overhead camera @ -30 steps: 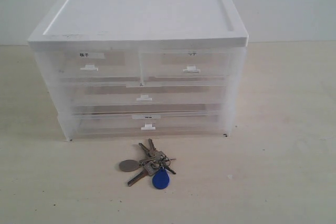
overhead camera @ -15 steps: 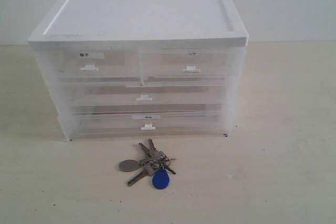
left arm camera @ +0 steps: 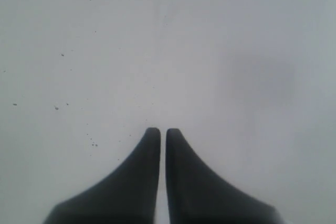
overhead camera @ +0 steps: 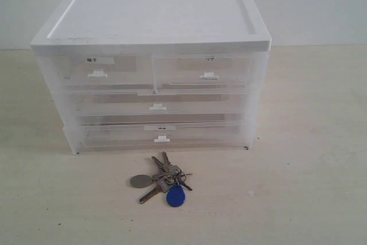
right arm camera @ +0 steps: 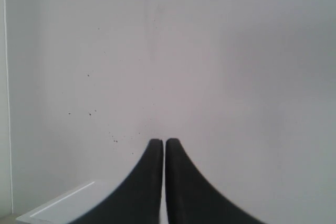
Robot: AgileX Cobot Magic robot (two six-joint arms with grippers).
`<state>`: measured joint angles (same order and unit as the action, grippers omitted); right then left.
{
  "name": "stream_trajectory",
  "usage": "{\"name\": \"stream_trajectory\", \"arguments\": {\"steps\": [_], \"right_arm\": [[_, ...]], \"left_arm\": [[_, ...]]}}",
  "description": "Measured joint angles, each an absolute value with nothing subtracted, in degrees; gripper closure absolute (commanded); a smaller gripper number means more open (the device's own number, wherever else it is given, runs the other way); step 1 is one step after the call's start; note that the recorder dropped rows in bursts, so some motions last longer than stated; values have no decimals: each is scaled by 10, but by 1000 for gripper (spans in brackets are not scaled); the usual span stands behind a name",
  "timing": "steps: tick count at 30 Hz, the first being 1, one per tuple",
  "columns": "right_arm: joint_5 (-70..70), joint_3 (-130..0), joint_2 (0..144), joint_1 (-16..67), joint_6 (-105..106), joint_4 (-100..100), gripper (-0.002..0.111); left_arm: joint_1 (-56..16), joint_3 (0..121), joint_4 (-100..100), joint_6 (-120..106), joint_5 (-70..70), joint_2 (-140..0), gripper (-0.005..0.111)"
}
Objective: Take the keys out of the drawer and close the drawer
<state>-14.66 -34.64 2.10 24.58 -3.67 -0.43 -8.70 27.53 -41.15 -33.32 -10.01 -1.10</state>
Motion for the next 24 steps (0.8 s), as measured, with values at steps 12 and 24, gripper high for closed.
{"name": "stream_trajectory", "arguments": {"steps": [12,24], "right_arm": [[-147,-346,21,246,-37,-4,108],[-147,-346,21,246,-37,-4,108]], "left_arm": [[-86,218,-195,-180,-87,-2,102],[-56,108,11,0,0,-2,102]]}}
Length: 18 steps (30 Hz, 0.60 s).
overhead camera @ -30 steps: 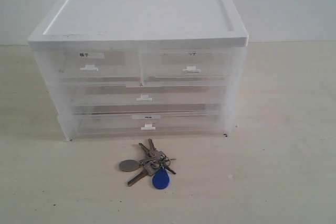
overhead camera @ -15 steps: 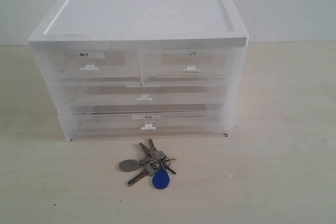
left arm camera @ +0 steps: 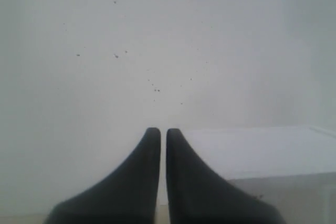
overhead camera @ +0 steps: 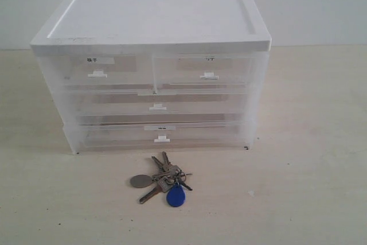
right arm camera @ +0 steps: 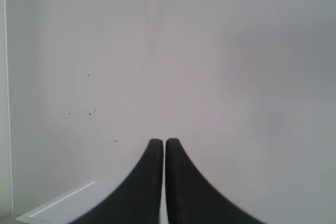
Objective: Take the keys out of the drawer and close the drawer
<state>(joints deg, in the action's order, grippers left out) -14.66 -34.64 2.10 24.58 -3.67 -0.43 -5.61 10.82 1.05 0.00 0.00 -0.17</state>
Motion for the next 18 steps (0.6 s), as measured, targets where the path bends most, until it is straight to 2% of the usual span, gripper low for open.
{"name": "stream_trajectory", "arguments": {"steps": [14,18], "right_arm": [[-147,-346,21,246,-37,-4,108],[-147,-346,21,246,-37,-4,108]], "left_arm": [[1,3,13,-45,0,-2,102],[6,2,18,-52,-58,-2,102]]}}
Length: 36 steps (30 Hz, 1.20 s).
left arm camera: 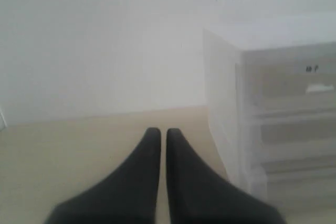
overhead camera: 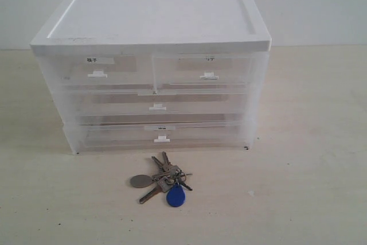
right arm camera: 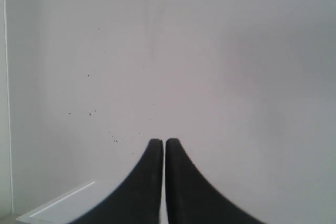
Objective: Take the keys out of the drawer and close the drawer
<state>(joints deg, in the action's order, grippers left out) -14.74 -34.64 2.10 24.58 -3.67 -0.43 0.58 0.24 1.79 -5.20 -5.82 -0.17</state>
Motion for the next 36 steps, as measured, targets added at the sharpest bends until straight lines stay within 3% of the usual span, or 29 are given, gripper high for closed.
{"name": "stream_trajectory", "arguments": {"steps": [9,36], "right_arm": [[-147,-346,21,246,-37,-4,108],[-147,-346,21,246,-38,-4,108]], "left_arm": [[7,2,19,-52,-165,-2,102],[7,2,19,-54,-170,-2,102]]}}
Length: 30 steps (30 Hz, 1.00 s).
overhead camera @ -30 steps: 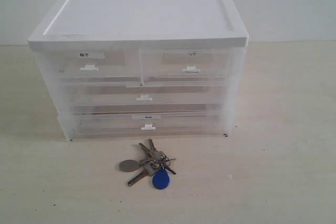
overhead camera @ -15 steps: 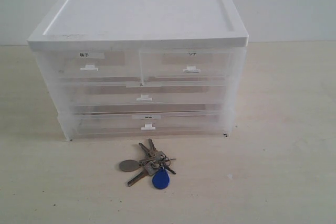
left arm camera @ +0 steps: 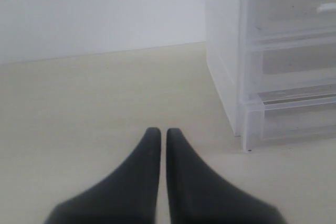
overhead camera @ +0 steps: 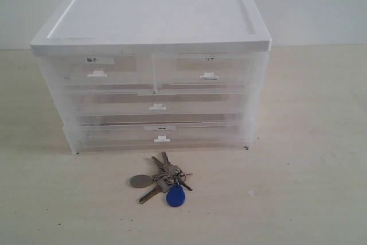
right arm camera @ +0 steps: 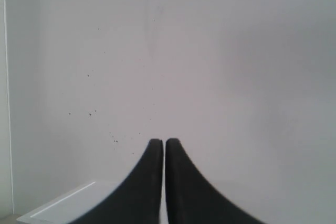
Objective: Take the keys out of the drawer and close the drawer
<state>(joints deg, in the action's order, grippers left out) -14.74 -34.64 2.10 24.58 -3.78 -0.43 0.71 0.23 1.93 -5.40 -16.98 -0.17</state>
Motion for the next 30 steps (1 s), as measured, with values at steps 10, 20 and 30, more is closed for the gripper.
{"name": "stream_trajectory", "arguments": {"steps": [10,20,30], "right_arm": [[-147,-344,21,246,-11,-4,108],[64,-101,4,141,36,-19,108],[15,-4,3,62,30,0,108]], "left_arm": [[7,2,19,-54,-170,-2,102],[7,2,19,-54,-170,-2,102],[7,2,19,-54,-170,-2,102]]}}
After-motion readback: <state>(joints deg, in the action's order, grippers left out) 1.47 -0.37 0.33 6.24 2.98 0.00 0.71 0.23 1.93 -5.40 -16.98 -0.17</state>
